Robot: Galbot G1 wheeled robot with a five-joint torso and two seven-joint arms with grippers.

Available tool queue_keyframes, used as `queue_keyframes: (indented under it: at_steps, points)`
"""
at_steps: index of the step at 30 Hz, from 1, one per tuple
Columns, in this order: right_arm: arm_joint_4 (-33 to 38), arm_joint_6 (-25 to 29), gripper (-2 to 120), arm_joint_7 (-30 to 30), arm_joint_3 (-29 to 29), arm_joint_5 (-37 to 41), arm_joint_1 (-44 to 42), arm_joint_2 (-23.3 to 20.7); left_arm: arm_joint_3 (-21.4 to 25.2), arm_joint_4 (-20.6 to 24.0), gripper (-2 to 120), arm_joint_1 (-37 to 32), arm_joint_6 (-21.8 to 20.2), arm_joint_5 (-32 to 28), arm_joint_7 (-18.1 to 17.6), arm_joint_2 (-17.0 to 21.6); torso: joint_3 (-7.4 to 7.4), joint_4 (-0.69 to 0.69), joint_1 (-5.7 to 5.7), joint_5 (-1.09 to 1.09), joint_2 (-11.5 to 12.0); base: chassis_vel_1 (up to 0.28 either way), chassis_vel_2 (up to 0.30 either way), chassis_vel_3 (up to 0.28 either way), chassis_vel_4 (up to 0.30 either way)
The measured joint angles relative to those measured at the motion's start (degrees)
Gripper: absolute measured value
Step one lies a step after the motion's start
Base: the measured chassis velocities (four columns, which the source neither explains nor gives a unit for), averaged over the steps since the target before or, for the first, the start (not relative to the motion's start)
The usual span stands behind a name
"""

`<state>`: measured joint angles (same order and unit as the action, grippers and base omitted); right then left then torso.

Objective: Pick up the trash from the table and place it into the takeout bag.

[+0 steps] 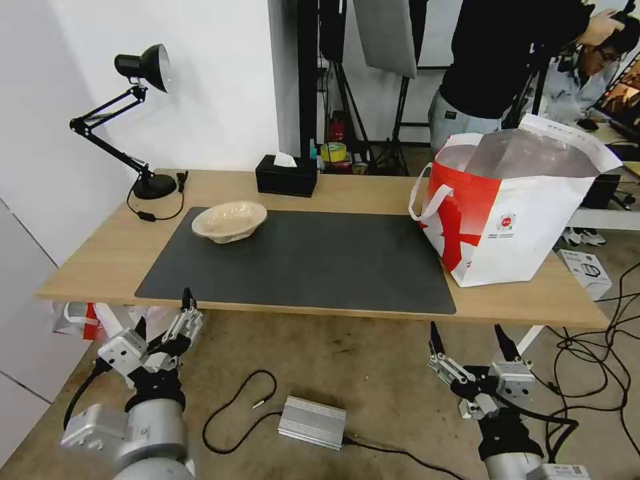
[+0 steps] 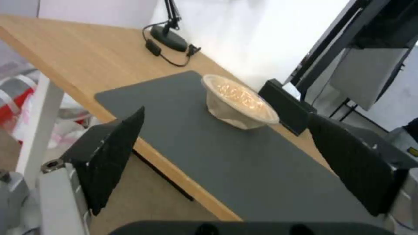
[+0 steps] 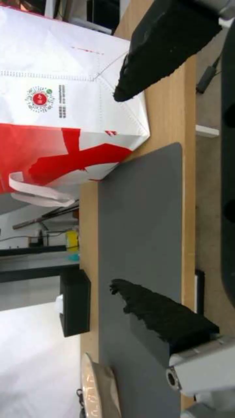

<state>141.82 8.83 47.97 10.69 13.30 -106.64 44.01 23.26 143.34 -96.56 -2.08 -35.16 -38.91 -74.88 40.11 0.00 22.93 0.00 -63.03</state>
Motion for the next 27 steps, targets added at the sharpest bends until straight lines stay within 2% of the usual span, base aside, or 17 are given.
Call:
queue_keyframes:
  at_steps: [7,18,24,27]
  points:
    - [0.0,0.0,100,0.0,0.0,0.0,0.0,0.0,3.8,0.0,100,4.7,-1.8,-10.0,-1.4,3.1,0.0,0.0,0.0,0.0,0.0,0.0,0.0,0.0,0.0]
    - [0.0,0.0,100,0.0,0.0,0.0,0.0,0.0,4.2,0.0,100,8.9,-2.3,-15.4,-1.7,3.9,0.0,0.0,0.0,0.0,0.0,0.0,0.0,0.0,0.0]
    - [0.0,0.0,100,0.0,0.0,0.0,0.0,0.0,4.7,-0.2,100,11.8,-2.6,-20.2,-2.8,4.9,0.0,0.0,0.0,0.01,0.0,0.0,0.0,0.0,0.0]
    - [0.0,0.0,100,0.0,0.0,0.0,0.0,0.0,4.6,-0.7,100,14.8,-3.5,-24.8,-4.3,5.4,0.0,0.0,0.0,0.0,0.0,0.0,0.0,0.0,0.0]
